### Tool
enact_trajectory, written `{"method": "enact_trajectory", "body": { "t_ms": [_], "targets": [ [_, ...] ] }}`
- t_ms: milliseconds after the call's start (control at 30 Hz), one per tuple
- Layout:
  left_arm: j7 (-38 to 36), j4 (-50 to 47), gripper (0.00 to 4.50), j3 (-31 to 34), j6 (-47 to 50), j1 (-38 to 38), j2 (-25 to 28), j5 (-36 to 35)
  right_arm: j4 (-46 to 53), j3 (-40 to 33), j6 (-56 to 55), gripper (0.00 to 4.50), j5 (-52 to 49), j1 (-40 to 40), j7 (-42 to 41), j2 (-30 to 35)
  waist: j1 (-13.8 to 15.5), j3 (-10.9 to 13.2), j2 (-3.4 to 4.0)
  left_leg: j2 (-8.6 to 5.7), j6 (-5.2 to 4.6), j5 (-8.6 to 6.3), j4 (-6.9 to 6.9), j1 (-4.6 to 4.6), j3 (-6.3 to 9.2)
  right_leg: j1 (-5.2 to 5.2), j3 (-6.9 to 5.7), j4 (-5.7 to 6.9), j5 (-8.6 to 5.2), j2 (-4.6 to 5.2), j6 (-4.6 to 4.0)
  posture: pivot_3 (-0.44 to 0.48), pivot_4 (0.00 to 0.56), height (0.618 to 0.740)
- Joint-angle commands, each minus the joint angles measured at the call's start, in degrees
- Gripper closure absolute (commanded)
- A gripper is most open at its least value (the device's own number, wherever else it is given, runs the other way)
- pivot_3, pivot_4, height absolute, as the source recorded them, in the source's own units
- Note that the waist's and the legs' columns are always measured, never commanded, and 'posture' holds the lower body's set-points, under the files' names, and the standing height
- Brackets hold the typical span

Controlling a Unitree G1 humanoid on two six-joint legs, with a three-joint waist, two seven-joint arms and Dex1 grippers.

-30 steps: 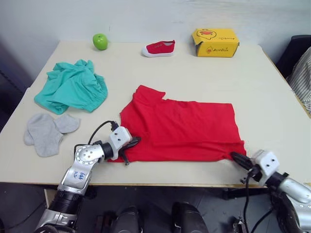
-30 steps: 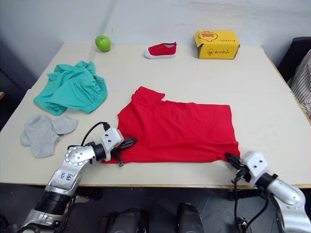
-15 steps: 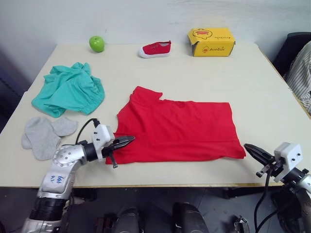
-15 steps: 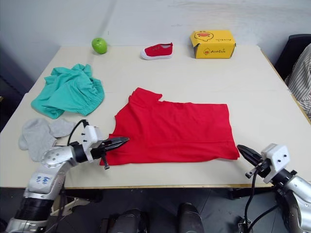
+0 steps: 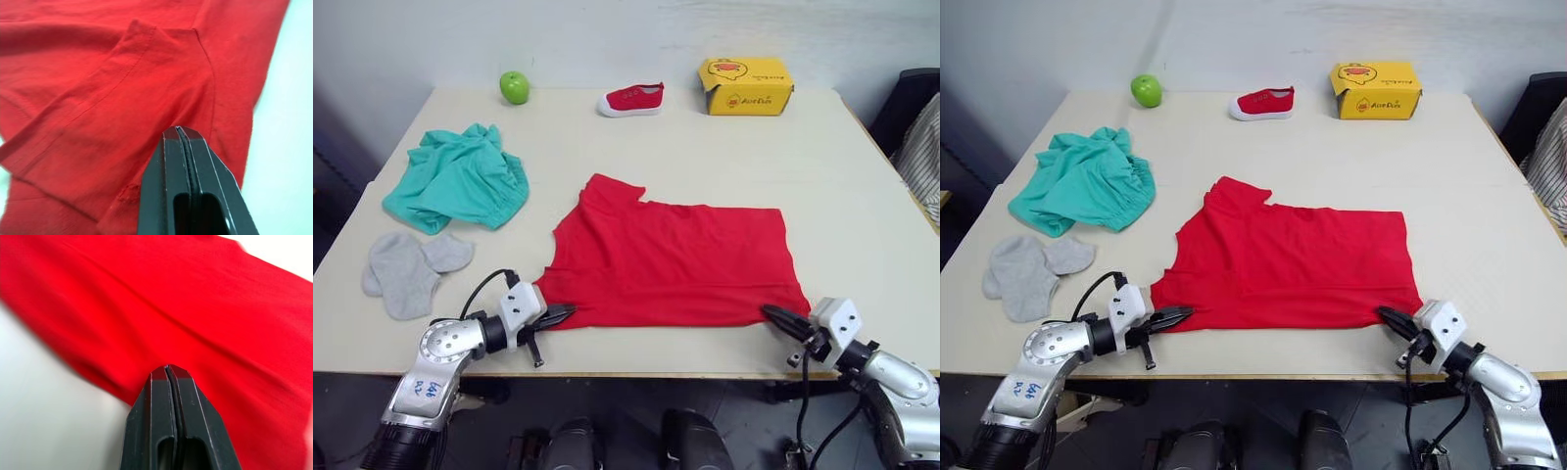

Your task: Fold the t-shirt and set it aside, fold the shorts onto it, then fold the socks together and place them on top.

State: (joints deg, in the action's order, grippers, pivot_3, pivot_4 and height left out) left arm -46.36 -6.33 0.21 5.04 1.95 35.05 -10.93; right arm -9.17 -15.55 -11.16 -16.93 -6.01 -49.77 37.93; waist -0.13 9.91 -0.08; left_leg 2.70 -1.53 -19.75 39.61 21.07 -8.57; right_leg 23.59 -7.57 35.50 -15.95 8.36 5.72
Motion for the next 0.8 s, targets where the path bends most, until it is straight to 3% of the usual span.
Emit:
{"method": "enact_trajectory", "body": {
  "t_ms": [33,133,200,267,400,600,633,800],
  "targets": [
    [1.4,2.3,4.50,2.4,-0.2,-1.3,1.9,1.7,-6.0,-5.2,-1.1,4.49,-0.6,-0.7,-0.5,3.7,0.0,0.0,0.00,0.00,-0.01,0.00,0.00,0.00,0.01,0.00,0.00,0.00,0.00,0.04,0.00,0.000,0.150,0.740],
    [0.2,5.1,4.50,4.6,-3.2,-1.6,3.5,0.6,-9.0,-10.1,-0.6,4.49,-3.6,-0.4,-1.7,6.6,0.0,0.0,0.05,0.07,0.02,0.00,-0.03,0.00,0.02,0.02,0.00,0.00,-0.01,0.12,-0.02,0.000,0.150,0.740],
    [-2.3,5.3,4.50,8.3,-4.0,-1.5,3.5,-4.7,-7.6,-13.0,0.9,4.49,-7.1,-0.6,-4.6,8.3,-0.2,0.1,0.23,0.07,0.03,0.00,-0.09,0.00,0.02,0.06,0.01,-0.01,-0.03,0.14,-0.05,0.000,0.150,0.740],
    [-5.5,3.0,4.50,11.6,-1.8,-1.6,4.0,-10.8,-4.6,-13.8,2.2,4.12,-9.2,-1.8,-8.4,10.0,-0.4,0.1,0.21,0.10,0.04,0.00,-0.21,0.01,-0.04,0.13,0.06,-0.01,-0.04,0.16,-0.07,0.000,0.150,0.740],
    [-13.1,0.8,3.58,14.3,-2.3,-3.7,10.5,-12.2,1.6,-11.0,2.2,2.82,-9.0,-5.6,-17.2,13.7,-0.5,0.1,0.14,0.19,0.21,0.09,-0.38,-0.01,-0.01,0.14,-0.03,-0.08,-0.07,0.07,-0.12,0.000,0.150,0.740],
    [-16.3,-0.9,1.62,9.7,-13.6,-4.2,13.9,-4.1,2.9,-5.6,-4.3,0.69,-1.4,-3.8,-18.7,14.9,0.0,0.2,0.15,0.00,0.12,0.07,-0.44,0.00,-0.04,0.11,-0.04,-0.23,-0.03,0.02,-0.06,0.000,0.150,0.740],
    [-15.3,0.1,1.61,8.3,-15.5,-3.4,13.7,-1.4,2.4,-4.3,-5.3,0.35,0.4,-2.7,-18.1,14.9,0.0,0.2,0.15,-0.04,0.11,0.07,-0.44,0.03,-0.04,0.12,-0.04,-0.27,-0.01,0.06,-0.02,0.000,0.150,0.740],
    [-10.4,4.9,1.61,3.4,-20.6,-0.1,12.0,7.5,0.1,0.9,-6.7,0.35,6.1,2.8,-15.6,14.9,0.0,0.2,0.15,0.03,0.14,0.08,-0.45,0.06,-0.03,0.14,-0.05,-0.32,0.00,0.05,-0.01,0.000,0.150,0.740]
  ]
}}
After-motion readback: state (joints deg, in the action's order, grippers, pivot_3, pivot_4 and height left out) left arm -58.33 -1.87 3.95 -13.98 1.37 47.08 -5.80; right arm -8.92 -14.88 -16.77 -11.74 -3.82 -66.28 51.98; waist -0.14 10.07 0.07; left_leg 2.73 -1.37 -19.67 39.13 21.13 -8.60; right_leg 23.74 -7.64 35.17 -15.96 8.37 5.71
